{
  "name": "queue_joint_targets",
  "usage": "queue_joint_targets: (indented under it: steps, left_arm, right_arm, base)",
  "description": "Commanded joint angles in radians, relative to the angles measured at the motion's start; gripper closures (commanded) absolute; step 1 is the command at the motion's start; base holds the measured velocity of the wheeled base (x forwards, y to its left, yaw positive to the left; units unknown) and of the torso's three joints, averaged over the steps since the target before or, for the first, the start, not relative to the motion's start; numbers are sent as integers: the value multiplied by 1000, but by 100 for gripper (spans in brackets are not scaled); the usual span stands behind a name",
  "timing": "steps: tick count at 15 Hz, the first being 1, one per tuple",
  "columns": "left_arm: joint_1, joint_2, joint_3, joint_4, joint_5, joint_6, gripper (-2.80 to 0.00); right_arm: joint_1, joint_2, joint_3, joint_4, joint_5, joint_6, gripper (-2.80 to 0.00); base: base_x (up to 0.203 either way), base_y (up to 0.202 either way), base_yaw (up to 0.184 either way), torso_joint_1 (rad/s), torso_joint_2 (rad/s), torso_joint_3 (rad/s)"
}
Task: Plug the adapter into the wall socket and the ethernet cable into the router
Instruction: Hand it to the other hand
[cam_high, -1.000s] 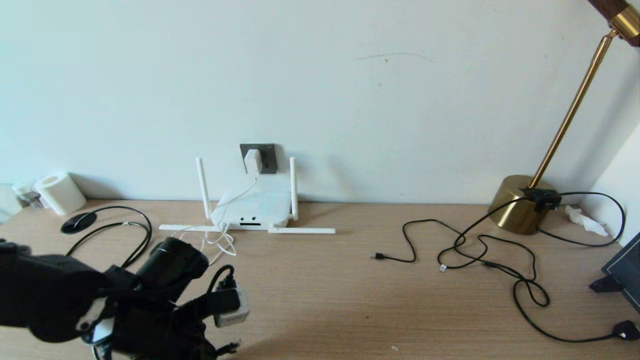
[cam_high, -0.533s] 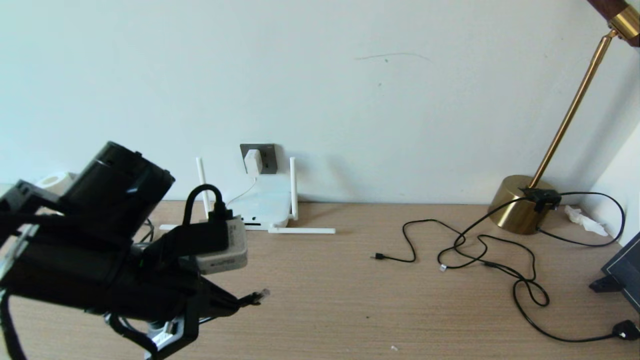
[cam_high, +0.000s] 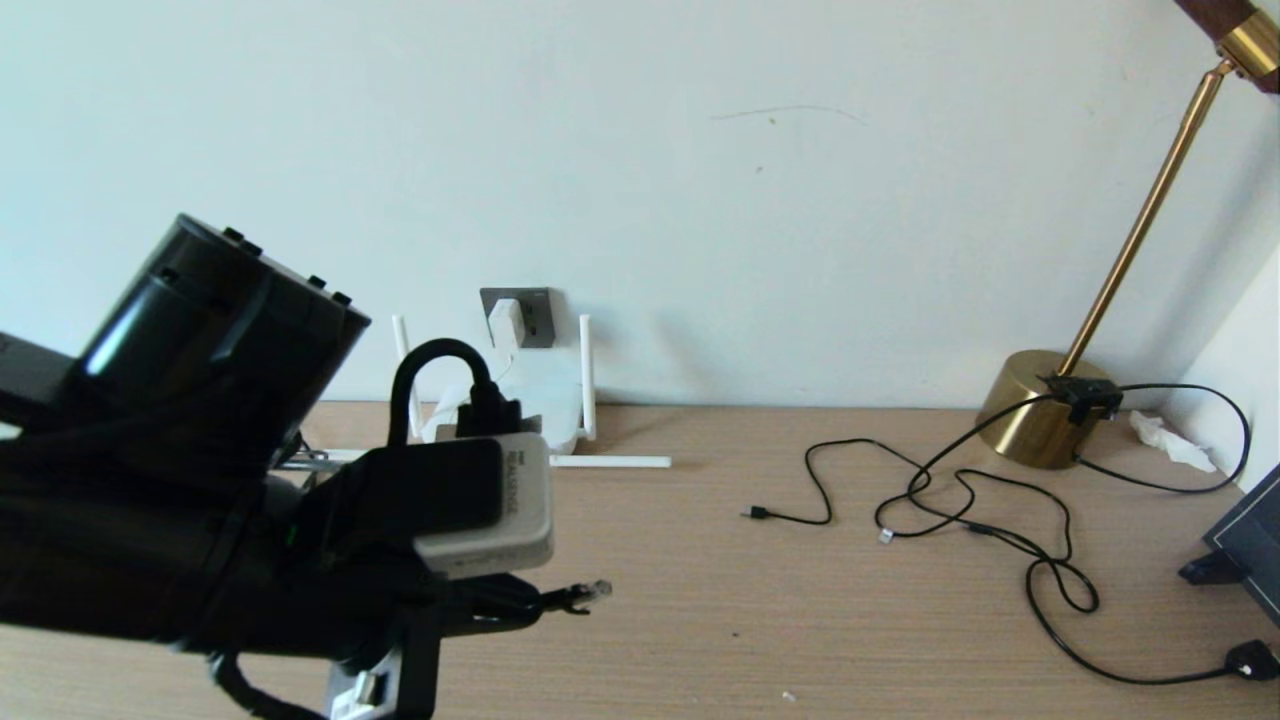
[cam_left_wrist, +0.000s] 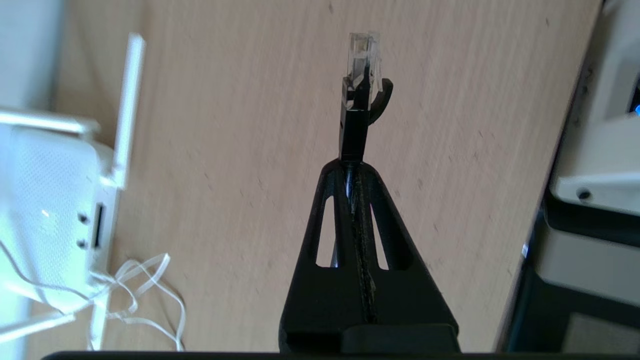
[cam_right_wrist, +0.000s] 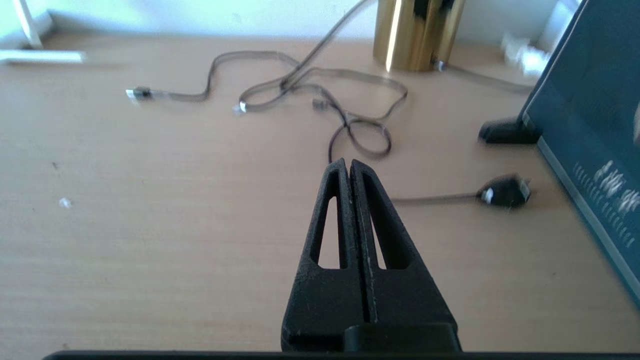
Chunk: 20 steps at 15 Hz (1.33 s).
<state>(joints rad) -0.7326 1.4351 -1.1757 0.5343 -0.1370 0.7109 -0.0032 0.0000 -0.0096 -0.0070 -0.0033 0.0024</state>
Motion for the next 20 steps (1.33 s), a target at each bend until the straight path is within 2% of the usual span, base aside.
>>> queue_joint_targets:
  steps: [1,4,6,9,10,12,15,19,20]
  left_arm:
    - [-17,-4,13,-16,2,4,0]
    - [-40,42,-43,-25,25,3,0]
    - [-68,96,-109,-25,27,3,0]
    - [-110,183,-209,-29,57,4,0]
    - [-116,214,-247,-28,62,4,0]
    - [-159,262,-308,-30,73,6,0]
    - [-212,293,-355,-33,109,28,0]
    - [-249,335,-426,-37,109,38,0]
    - [-257,337,-435,-36,109,40,0]
  right_arm:
    - [0,5,-41,-2,7,-2,0]
    - [0,182,-281,18,113,36,0]
    - [3,394,-413,31,217,116,0]
    - [5,678,-550,39,439,282,0]
    - [9,760,-592,36,496,344,-280]
    - [28,881,-672,7,634,450,-280]
    - [43,988,-738,-6,795,494,-280]
    - [194,1055,-734,-10,835,539,-280]
    - [206,1084,-735,-12,833,542,-280]
  base:
    - [0,0,0,0,0,0]
    - [0,0,0,0,0,0]
    - [0,0,0,0,0,0]
    - [0,0,0,0,0,0]
    - [0,0,0,0,0,0]
    - [0,0,0,0,0,0]
    - [0,0,0,0,0,0]
    - [0,0,0,0,0,0]
    - [0,0,0,0,0,0]
